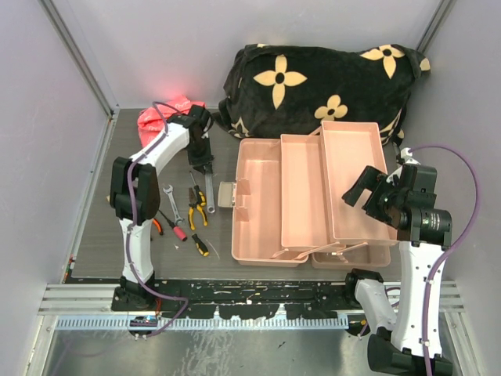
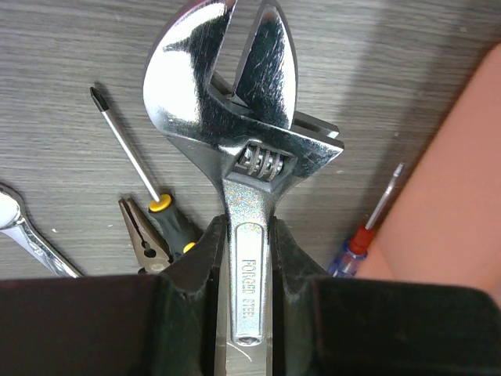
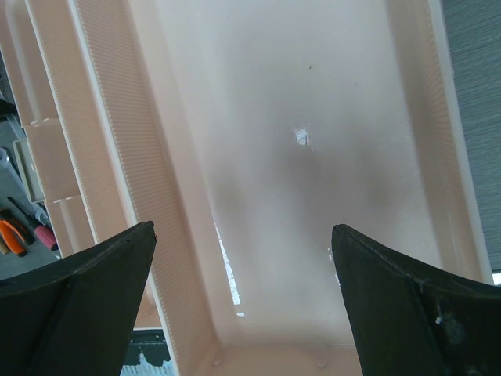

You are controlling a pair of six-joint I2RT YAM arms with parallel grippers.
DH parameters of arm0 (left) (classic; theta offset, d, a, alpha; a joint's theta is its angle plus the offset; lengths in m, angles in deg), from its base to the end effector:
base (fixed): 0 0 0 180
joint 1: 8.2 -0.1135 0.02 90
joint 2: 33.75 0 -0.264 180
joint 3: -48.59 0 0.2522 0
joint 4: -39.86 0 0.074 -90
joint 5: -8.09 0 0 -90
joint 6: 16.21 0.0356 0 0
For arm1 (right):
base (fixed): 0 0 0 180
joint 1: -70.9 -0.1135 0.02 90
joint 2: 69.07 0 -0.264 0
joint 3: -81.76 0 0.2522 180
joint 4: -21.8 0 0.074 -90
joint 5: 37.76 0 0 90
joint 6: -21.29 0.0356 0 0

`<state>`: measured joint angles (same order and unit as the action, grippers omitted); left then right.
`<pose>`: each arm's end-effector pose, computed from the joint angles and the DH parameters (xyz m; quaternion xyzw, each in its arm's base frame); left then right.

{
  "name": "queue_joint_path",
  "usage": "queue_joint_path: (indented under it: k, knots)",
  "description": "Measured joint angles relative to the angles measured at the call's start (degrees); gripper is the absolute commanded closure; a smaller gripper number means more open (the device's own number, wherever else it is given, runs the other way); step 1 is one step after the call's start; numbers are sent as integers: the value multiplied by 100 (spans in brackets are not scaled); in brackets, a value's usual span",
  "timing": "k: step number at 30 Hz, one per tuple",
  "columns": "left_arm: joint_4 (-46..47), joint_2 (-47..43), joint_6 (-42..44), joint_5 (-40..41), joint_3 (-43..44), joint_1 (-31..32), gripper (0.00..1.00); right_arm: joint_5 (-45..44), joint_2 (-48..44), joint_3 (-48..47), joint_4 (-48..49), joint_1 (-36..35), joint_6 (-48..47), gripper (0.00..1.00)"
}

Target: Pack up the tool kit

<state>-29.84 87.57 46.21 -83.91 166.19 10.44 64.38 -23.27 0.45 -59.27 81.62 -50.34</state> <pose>0.4167 -0.1419 0.2176 -0.0746 0.9866 -0.0725 0.1258 0.1168 -0.0145 0.3716 0.1925 0.9011 0.1228 0.3687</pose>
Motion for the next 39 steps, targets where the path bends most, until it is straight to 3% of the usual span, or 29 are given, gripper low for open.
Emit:
queue_joint_path:
  k: [12, 18, 27, 33, 39]
  knots:
    - [-210, -645, 9, -415, 831, 0, 100, 20, -92, 59, 0, 0, 44, 0]
    - [-101, -1300, -299, -861, 824, 120, 100, 66, -92, 63, 4, 0, 101, 0]
    - [450, -1729, -1021, -1268, 42, 1244, 100, 105, -92, 63, 4, 0, 129, 0]
    - [673, -1537, -1344, -1270, -273, 1891, 100, 103, -96, 63, 0, 0, 127, 0]
    - [997, -1172, -1539, -1115, -424, 2144, 100, 103, -151, 63, -7, 0, 127, 0]
